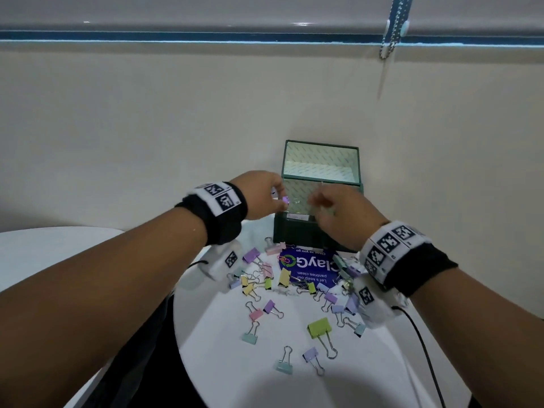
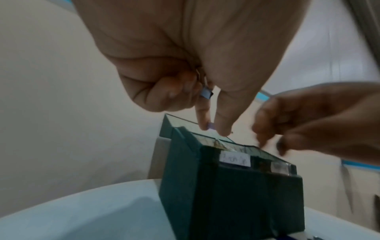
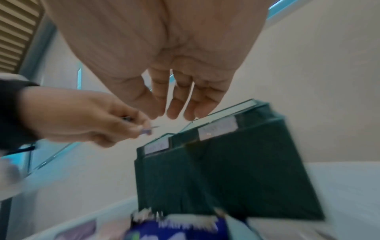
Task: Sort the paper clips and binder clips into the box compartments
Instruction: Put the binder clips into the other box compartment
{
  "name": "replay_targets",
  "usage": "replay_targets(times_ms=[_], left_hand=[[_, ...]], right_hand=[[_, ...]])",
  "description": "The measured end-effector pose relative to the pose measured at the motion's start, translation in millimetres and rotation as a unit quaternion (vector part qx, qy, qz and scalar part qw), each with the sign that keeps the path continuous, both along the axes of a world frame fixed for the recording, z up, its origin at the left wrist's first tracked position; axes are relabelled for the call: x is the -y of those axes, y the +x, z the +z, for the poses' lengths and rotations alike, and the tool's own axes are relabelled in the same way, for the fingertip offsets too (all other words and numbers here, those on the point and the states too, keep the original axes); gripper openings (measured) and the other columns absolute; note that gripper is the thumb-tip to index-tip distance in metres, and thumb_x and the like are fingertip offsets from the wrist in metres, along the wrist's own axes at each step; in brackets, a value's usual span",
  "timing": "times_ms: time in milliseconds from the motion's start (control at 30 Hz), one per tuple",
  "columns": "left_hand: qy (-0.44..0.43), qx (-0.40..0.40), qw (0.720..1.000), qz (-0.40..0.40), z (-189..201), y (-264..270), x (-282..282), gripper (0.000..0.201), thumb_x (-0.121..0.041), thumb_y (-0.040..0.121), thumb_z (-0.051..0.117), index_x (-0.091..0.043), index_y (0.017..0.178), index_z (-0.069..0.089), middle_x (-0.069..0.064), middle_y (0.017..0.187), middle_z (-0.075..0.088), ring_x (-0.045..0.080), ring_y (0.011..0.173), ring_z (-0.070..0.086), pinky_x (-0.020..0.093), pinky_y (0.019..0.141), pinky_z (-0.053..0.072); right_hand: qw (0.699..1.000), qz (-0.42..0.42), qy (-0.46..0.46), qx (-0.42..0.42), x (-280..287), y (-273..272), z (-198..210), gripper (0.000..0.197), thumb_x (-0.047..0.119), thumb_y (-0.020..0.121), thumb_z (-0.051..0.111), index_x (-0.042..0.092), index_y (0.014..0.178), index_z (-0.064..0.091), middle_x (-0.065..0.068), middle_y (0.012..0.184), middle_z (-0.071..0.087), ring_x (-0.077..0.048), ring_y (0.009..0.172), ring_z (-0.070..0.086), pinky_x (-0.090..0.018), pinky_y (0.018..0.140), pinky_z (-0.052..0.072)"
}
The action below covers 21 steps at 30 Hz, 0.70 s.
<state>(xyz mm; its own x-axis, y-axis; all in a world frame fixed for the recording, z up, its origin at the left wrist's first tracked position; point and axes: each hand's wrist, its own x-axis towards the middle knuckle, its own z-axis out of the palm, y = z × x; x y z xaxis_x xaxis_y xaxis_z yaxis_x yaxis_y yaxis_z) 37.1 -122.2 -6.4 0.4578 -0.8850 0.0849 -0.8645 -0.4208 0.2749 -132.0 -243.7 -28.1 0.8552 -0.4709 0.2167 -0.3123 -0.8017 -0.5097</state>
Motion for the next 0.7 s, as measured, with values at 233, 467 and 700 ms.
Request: replay_targets(times_ms=[233, 467, 700], left_hand=[[0.019, 0.033, 0.999, -0.015, -6.2, -20.6, 52.5, 0.021, -0.033, 0.097, 0.056, -0.022, 0.114, 0.058, 0.004, 0.120, 0.056, 0.021, 0.099, 0.058, 0.035, 0.087, 0.050], [0.033, 0.037, 0.998, -0.030, -13.3, -22.3, 45.7, 0.044, -0.036, 0.095, 0.060, -0.023, 0.136, 0.051, 0.004, 0.130, 0.053, 0.021, 0.110, 0.059, 0.037, 0.096, 0.050], [0.049, 0.072, 0.995, -0.052, -22.4, -22.8, -27.8, 0.006, -0.036, 0.094, 0.059, -0.034, 0.100, 0.060, -0.014, 0.087, 0.053, 0.005, 0.078, 0.052, 0.024, 0.069, 0.042]], right_hand=[[0.991, 0.044, -0.032, -0.121, -0.4, -46.9, -30.1, 0.021, 0.014, 0.092, 0.060, 0.030, 0.101, 0.072, 0.013, 0.101, 0.065, -0.007, 0.091, 0.061, -0.023, 0.084, 0.053], [0.984, 0.074, 0.031, -0.160, -11.8, -43.3, -43.2, 0.018, 0.017, 0.091, 0.061, 0.027, 0.102, 0.072, 0.011, 0.102, 0.068, -0.009, 0.095, 0.063, -0.022, 0.082, 0.052], [0.976, 0.066, 0.006, -0.208, -9.9, -43.5, -48.1, 0.006, 0.031, 0.086, 0.069, 0.028, 0.091, 0.069, 0.010, 0.090, 0.067, -0.011, 0.089, 0.063, -0.029, 0.083, 0.056]])
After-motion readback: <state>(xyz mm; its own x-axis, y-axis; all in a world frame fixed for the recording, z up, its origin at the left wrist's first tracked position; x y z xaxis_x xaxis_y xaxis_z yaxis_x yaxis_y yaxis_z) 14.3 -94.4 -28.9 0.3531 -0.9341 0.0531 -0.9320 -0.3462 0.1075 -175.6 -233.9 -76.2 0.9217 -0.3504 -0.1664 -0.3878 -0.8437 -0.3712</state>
